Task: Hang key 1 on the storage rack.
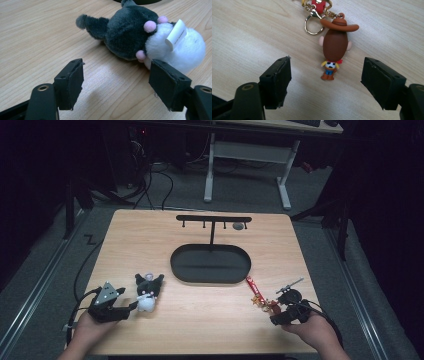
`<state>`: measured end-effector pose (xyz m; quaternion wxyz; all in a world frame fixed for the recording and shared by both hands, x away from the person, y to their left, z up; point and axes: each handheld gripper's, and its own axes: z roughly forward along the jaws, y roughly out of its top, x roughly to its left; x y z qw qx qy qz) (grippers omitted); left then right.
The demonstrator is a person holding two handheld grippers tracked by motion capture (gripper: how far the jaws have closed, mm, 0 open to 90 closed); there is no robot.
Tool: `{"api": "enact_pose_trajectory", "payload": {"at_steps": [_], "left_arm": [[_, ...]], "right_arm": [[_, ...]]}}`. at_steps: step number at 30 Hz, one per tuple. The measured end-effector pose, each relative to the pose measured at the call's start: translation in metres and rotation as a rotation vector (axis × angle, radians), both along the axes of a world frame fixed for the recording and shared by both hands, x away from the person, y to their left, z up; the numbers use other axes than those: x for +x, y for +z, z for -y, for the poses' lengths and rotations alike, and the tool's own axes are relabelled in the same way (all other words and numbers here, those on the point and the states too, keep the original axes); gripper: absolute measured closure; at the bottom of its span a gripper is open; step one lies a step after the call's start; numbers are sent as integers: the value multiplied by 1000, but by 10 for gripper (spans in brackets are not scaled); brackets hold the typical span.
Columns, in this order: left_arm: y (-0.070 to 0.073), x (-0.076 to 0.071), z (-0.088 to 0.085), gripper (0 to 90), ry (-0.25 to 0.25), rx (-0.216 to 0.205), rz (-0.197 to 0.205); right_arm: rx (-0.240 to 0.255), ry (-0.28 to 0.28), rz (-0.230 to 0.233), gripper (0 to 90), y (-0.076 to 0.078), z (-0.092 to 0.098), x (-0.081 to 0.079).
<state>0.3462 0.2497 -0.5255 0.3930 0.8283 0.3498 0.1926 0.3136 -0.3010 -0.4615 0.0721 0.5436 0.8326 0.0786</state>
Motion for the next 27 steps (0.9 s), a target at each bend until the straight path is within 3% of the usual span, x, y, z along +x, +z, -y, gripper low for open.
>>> {"api": "enact_pose_trajectory", "payload": {"at_steps": [12, 27], "left_arm": [[0, 0, 0, 281, -1, -2, 3], [0, 0, -1, 267, 2, -2, 8]], "right_arm": [[-11, -6, -44, 290, -12, -1, 14], [-26, -29, -59, 449, -21, -4, 29]]}}
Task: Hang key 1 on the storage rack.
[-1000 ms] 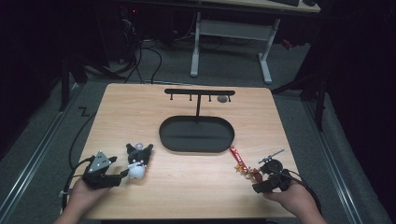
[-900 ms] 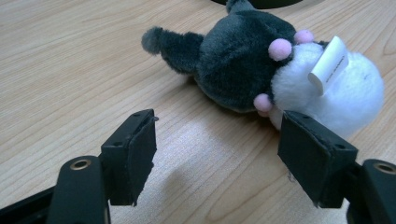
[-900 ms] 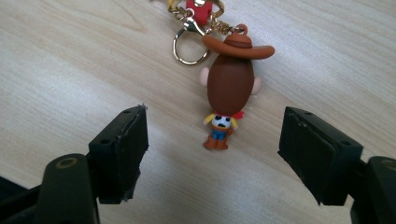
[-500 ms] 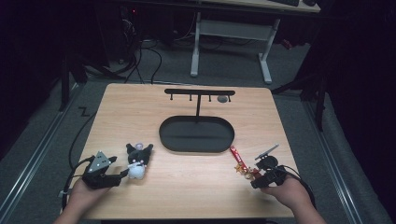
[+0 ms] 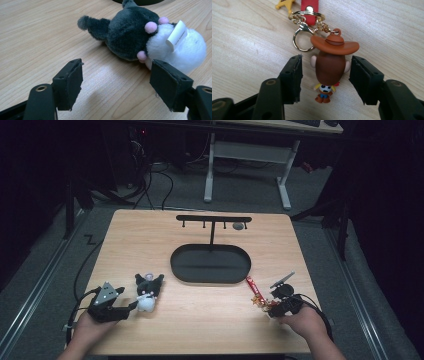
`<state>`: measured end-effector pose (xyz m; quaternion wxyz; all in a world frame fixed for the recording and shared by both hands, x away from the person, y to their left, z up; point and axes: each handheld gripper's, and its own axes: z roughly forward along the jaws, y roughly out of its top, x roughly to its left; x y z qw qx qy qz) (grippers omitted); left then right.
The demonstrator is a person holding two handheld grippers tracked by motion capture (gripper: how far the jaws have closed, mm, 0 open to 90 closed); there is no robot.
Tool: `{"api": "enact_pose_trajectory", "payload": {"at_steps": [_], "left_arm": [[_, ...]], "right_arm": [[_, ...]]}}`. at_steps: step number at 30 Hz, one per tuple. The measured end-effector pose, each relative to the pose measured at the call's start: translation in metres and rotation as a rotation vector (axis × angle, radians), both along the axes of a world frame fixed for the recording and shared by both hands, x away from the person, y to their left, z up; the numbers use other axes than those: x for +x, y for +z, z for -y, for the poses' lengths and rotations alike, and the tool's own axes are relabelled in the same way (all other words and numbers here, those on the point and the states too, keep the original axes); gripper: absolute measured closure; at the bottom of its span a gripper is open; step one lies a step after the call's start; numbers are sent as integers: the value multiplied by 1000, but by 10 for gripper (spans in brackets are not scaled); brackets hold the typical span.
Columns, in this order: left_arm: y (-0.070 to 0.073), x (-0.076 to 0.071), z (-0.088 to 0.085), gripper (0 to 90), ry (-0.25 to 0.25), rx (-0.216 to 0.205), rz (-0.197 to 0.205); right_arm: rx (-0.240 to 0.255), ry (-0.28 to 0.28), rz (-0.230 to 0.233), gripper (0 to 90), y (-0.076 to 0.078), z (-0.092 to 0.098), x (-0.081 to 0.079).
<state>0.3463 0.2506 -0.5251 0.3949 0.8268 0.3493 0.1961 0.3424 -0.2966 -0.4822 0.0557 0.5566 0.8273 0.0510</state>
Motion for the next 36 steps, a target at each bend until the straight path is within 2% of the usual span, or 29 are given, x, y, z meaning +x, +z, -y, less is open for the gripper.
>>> {"api": "enact_pose_trajectory", "payload": {"at_steps": [3, 4, 5, 8, 15, 16, 17, 19, 24, 36], "left_arm": [[0, 0, 0, 267, 0, 0, -1], [0, 0, 0, 266, 1, 1, -1], [-1, 0, 0, 265, 1, 1, 0], [-1, 0, 0, 265, -2, 5, -3], [-1, 0, 0, 265, -2, 8, -5], [-1, 1, 0, 265, -2, 9, -6], [-1, 1, 1, 266, -2, 9, -6], [-1, 1, 1, 266, -3, 9, -5], [-1, 0, 1, 266, -5, 8, -4], [-1, 0, 1, 266, -6, 5, -4]], "right_arm": [[2, 6, -14, 469, -4, -1, 1], [2, -13, -24, 473, -5, -1, 1], [-1, 0, -29, 480, -7, 0, 2], [8, -13, -22, 546, -6, 1, 2], [-1, -1, -22, 554, -3, -1, 0], [-9, -3, -23, 554, 1, -1, 0], [5, -3, -13, 554, 8, 0, -1], [2, -4, -14, 554, 11, 0, -2], [-2, 1, 6, 554, 32, 0, -7], [-14, 41, 33, 554, 58, -12, -11]]}}
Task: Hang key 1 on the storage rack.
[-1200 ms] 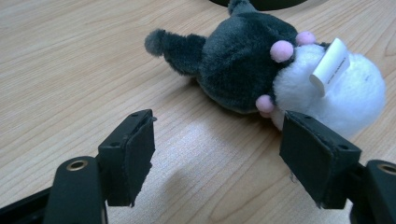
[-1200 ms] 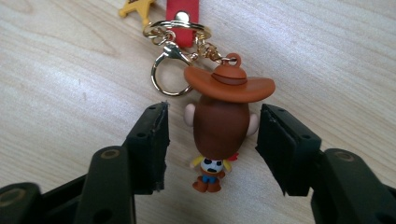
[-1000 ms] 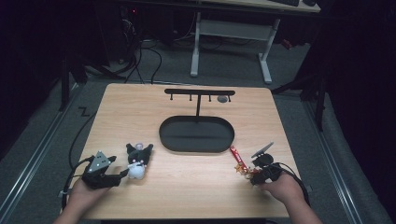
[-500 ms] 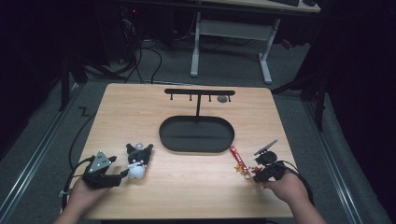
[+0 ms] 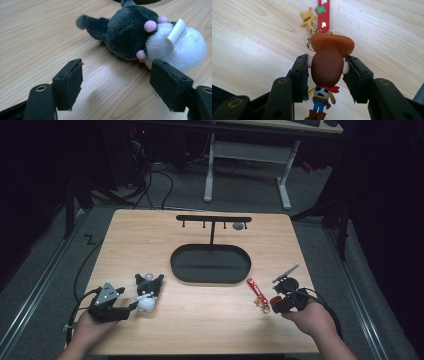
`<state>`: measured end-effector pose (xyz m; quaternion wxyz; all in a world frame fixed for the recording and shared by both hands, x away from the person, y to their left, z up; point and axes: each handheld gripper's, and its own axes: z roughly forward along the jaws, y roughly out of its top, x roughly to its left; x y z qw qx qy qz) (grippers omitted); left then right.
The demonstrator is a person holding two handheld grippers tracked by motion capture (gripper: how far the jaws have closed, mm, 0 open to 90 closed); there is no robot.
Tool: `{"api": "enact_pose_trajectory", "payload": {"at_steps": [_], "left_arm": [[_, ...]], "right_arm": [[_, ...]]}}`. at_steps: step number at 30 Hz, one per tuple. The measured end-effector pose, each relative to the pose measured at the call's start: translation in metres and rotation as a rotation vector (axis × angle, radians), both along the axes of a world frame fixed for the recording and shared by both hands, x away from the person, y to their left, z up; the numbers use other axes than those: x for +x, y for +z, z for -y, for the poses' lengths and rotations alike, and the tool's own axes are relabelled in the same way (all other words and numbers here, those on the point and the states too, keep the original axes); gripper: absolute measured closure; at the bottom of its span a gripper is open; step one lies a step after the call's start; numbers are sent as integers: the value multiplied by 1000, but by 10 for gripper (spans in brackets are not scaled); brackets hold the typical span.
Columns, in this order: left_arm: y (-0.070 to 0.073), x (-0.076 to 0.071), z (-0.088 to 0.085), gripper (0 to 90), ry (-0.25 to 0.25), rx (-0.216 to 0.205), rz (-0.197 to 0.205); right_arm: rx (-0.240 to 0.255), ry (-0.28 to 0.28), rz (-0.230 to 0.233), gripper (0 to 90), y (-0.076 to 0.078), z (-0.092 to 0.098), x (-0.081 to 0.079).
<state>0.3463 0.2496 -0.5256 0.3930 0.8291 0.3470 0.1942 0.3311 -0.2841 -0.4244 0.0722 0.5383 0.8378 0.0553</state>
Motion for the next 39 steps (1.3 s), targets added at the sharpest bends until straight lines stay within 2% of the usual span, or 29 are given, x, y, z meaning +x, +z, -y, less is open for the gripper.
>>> {"api": "enact_pose_trajectory", "payload": {"at_steps": [6, 21, 32, 37, 39], "left_arm": [[0, 0, 0, 266, -2, 1, -1], [0, 0, 0, 266, -2, -2, 3], [0, 0, 0, 265, -1, 0, -3], [0, 0, -1, 265, 0, -3, 0], [0, 0, -1, 265, 1, -6, 0]], "right_arm": [[-16, 12, 11, 556, 13, -6, 0], [3, -3, 65, 556, 49, -8, 4], [17, 0, 111, 556, 84, -15, 9], [24, 4, 147, 556, 103, -20, 14], [27, 5, 147, 556, 105, -20, 15]]}}
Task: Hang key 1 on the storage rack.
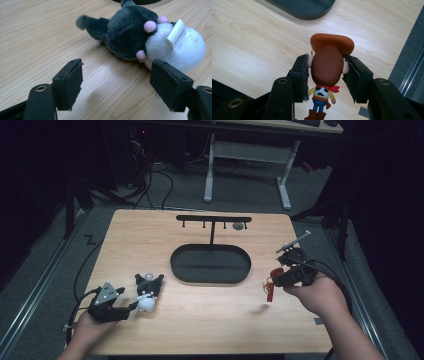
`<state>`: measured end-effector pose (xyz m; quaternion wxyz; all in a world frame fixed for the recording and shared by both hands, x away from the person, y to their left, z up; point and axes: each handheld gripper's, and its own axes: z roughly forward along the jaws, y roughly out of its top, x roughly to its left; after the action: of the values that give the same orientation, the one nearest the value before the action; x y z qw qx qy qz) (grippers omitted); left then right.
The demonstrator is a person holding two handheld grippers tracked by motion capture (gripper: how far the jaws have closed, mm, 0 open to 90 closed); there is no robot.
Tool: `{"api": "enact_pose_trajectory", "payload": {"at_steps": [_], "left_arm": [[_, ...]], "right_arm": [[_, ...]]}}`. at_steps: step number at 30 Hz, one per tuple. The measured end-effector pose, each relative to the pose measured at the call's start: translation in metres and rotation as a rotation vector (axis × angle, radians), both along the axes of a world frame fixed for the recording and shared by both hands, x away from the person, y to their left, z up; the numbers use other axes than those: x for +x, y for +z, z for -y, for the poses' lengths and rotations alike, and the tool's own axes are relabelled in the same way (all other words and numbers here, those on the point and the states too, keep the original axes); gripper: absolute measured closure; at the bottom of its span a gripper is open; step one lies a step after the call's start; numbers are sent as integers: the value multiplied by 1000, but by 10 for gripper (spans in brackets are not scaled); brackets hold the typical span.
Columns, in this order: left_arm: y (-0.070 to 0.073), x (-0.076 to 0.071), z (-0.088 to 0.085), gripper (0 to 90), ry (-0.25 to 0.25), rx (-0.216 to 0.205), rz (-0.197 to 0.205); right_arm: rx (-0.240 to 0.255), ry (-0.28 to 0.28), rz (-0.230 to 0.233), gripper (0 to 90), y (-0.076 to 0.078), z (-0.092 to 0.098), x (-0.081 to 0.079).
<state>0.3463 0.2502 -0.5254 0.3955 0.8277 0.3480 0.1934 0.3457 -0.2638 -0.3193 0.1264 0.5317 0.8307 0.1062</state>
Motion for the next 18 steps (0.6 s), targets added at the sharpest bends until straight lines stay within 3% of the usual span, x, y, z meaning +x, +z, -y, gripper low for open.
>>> {"api": "enact_pose_trajectory", "payload": {"at_steps": [9, 18], "left_arm": [[0, 0, 0, 264, -1, 1, -1], [0, 1, 0, 264, -4, 0, -5]], "right_arm": [[16, 1, 28, 556, 18, -7, 10], [43, 5, 42, 556, 27, -16, 25]]}}
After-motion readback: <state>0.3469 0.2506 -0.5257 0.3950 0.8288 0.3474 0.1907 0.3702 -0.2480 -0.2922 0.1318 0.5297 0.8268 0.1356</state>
